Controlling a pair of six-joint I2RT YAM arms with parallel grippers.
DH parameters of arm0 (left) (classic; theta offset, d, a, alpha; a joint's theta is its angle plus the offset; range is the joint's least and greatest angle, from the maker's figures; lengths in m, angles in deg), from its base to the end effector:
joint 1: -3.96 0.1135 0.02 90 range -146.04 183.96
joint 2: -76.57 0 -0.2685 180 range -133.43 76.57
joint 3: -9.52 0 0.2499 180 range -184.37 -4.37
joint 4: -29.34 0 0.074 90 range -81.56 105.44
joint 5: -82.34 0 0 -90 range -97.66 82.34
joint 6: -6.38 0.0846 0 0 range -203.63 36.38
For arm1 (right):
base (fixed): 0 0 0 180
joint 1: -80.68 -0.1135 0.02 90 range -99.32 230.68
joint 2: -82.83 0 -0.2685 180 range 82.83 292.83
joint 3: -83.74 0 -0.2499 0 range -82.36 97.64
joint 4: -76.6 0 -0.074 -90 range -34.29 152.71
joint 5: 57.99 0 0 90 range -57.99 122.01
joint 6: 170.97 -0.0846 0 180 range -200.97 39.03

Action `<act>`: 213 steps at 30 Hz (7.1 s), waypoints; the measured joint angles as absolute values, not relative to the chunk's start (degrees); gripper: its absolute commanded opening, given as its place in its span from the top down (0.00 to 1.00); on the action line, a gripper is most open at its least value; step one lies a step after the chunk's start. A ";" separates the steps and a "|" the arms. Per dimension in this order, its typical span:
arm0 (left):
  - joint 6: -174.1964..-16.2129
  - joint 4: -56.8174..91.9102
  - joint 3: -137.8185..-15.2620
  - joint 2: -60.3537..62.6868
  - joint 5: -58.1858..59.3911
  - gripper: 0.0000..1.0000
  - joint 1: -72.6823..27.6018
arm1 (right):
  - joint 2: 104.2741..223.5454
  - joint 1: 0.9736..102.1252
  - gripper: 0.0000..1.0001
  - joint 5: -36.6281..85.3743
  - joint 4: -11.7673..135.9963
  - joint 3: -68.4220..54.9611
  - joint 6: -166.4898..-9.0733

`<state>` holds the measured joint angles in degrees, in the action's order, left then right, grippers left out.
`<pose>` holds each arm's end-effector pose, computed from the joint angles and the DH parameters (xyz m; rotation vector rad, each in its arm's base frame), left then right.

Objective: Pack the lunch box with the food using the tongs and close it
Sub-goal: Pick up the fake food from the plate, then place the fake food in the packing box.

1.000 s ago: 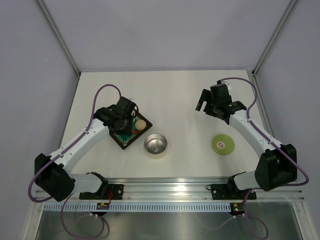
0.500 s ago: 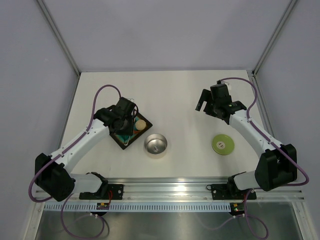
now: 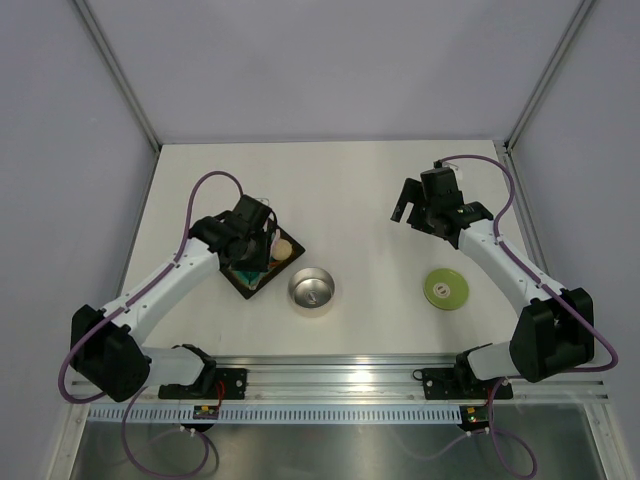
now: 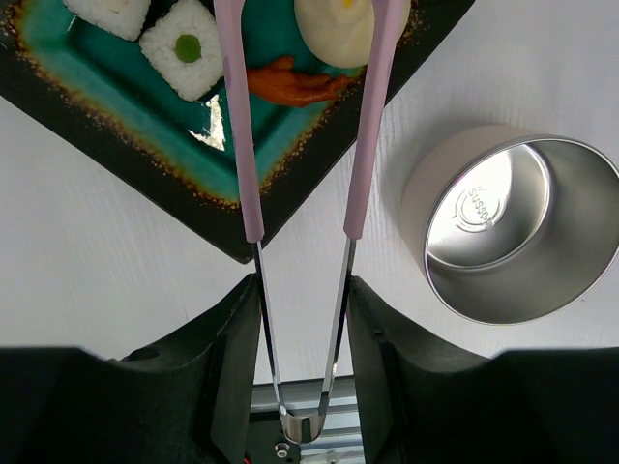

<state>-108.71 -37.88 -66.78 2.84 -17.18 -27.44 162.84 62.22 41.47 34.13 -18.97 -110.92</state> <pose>0.2308 -0.1245 0.2402 0.0972 2.6723 -0.0884 0.3212 0.0926 0.2544 0.3157 2.3354 0.2204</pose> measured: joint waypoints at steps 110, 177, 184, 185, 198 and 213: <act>-130.58 -27.80 -53.01 1.35 -15.21 0.85 -18.91 | 165.22 62.22 0.03 38.41 35.07 -18.97 -111.42; -106.69 -46.49 -68.90 15.25 -1.83 1.00 -38.24 | 165.24 62.22 0.03 37.93 35.07 -18.97 -112.30; -106.08 -46.38 -68.38 12.72 -0.48 1.00 -39.55 | 165.24 62.22 0.03 37.93 35.07 -18.97 -112.30; -106.06 -46.34 -68.27 12.37 -0.43 1.00 -39.68 | 165.24 62.22 0.03 37.93 35.07 -18.97 -112.32; -106.08 -44.87 -66.46 8.30 -0.06 0.72 -39.92 | 165.22 62.20 0.03 37.93 35.07 -18.97 -112.32; -106.08 -44.41 -66.46 8.00 1.18 0.66 -39.98 | 165.18 62.20 0.03 37.95 35.07 -19.06 -112.32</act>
